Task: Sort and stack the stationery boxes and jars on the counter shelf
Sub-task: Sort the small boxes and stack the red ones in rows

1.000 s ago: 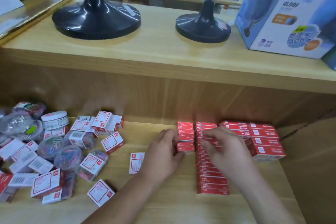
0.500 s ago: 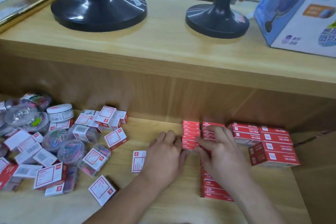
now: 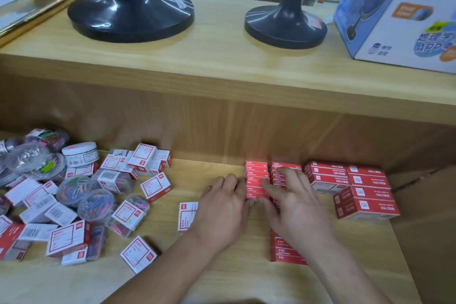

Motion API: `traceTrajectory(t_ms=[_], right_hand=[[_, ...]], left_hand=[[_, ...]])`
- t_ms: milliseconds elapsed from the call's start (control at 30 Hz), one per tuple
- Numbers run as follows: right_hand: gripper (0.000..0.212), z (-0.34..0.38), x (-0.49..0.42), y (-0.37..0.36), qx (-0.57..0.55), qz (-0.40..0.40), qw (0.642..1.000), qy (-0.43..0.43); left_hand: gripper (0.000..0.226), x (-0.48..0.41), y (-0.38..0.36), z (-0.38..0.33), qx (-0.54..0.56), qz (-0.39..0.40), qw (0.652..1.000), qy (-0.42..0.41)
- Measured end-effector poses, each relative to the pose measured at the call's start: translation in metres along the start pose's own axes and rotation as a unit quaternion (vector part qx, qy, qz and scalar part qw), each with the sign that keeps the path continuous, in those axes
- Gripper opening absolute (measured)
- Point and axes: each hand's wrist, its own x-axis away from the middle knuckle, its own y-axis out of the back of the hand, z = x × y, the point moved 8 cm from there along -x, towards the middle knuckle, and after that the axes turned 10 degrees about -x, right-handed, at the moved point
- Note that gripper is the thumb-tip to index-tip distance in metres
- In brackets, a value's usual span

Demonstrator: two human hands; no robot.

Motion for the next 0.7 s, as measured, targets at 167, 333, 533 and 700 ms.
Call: traceTrajectory(t_ms=[167,333,533,700], right_hand=[[0.044,-0.002,0.000,0.001,-0.001,0.012,1.000,-0.009],[0.042,-0.013,-0.017,0.011,-0.025,0.015,0.998,-0.054],[0.035,-0.010,-0.021,0.019,-0.043,0.009,0.997,-0.064],[0.035,-0.003,-0.016,0.018,-0.037,0.015,0.996,-0.075]], left_hand=[[0.057,-0.006,-0.001,0.008,0.069,0.117,0.991,-0.021],[0.105,-0.027,-0.005,0.023,0.106,0.197,0.974,-0.033],[0.099,-0.024,-0.005,0.013,0.048,0.169,0.983,-0.050],[0.093,-0.022,-0.002,0.006,0.019,0.158,0.986,-0.045]])
